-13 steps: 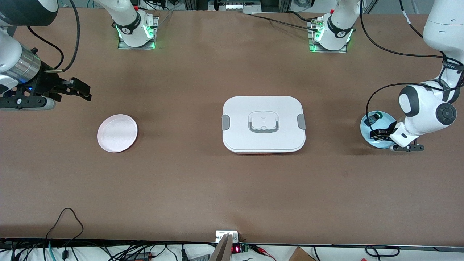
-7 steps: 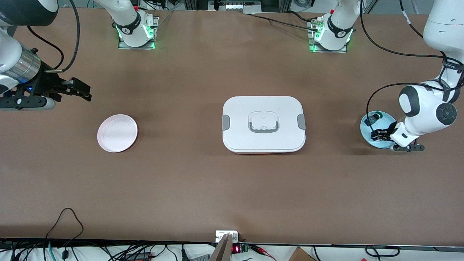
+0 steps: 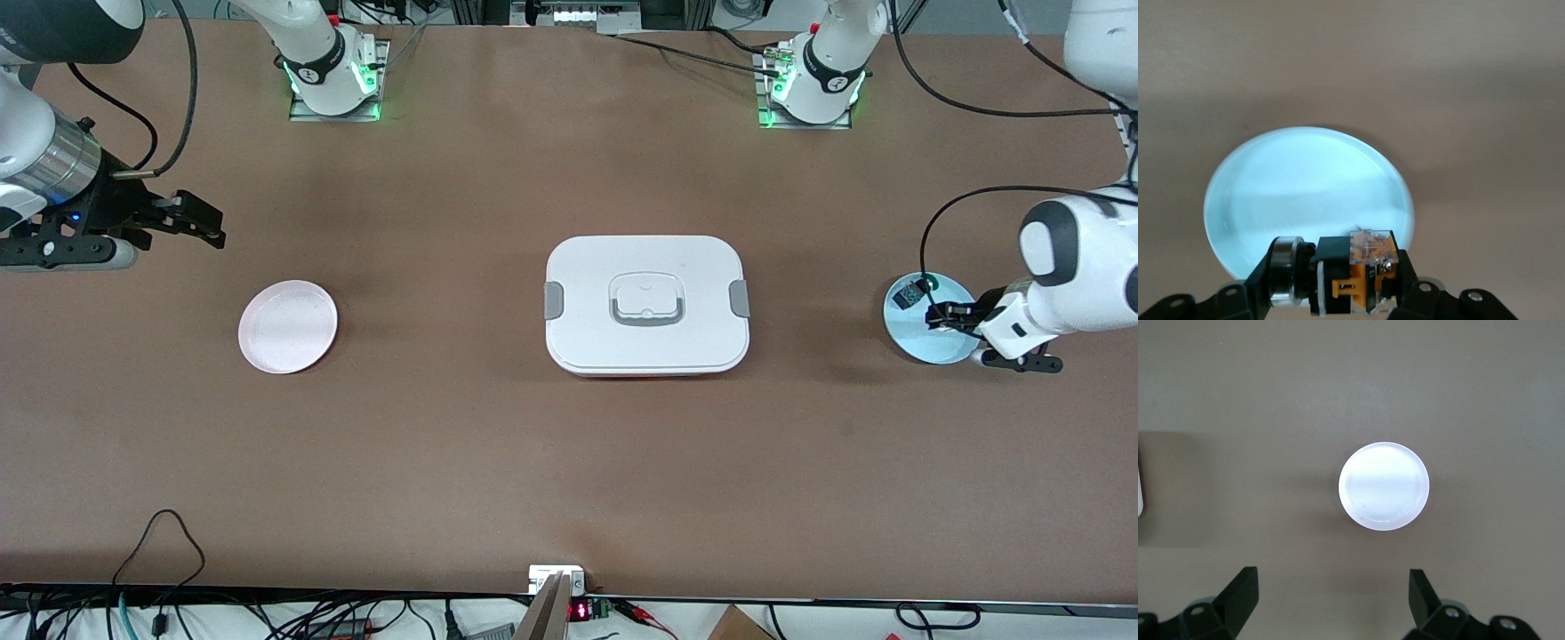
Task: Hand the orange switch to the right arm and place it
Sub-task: 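Close the left gripper on the orange switch and lift it, then carry the switch over the box while the right gripper reaches toward it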
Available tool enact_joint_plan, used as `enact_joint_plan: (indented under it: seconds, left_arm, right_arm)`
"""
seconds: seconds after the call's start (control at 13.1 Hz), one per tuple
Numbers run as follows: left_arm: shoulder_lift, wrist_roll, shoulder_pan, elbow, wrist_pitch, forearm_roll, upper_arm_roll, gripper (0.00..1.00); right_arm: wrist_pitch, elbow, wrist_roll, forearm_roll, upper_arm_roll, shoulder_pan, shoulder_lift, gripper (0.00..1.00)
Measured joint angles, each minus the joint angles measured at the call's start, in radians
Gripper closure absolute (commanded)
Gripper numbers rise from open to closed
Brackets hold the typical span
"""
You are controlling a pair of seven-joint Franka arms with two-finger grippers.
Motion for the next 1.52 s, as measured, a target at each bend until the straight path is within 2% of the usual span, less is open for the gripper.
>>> enact_joint_plan:
  seconds: [0.15,0.3,0.69,0.99,1.22,1.37,1.52]
  left_arm:
    - [-0.021,0.043,-0.001,0.107,-0.198,-0.088,-0.039,0.75]
    - [-0.024,0.137,-0.001,0.176,-0.275,-0.185,-0.088,0.75]
    - [-0.023,0.369,-0.005,0.204,-0.294,-0.59,-0.157,0.75]
    - [-0.006,0.685,-0.031,0.203,-0.297,-0.977,-0.188,0.77]
    - [0.005,0.85,-0.07,0.203,-0.262,-1.204,-0.281,0.77]
    - [0.014,1.045,-0.083,0.201,-0.208,-1.371,-0.344,0.77]
    - [0.036,1.26,-0.125,0.197,-0.141,-1.499,-0.37,0.77]
  right_arm:
    - [0.036,0.0,0.0,0.0,0.001,0.001,0.001,0.0]
    - [0.078,-0.001,-0.001,0.0,0.001,0.001,0.016,0.0]
    - [0.114,0.006,-0.016,0.005,0.004,0.001,0.103,0.0]
    - [-0.022,0.01,-0.268,0.14,0.002,-0.004,0.118,0.0]
    - [-0.098,0.008,-0.349,0.399,-0.001,-0.014,0.143,0.0]
    - [-0.12,0.005,-0.352,0.618,-0.001,-0.016,0.202,0.0]
    - [-0.132,0.003,-0.337,0.852,0.0,-0.015,0.281,0.0]
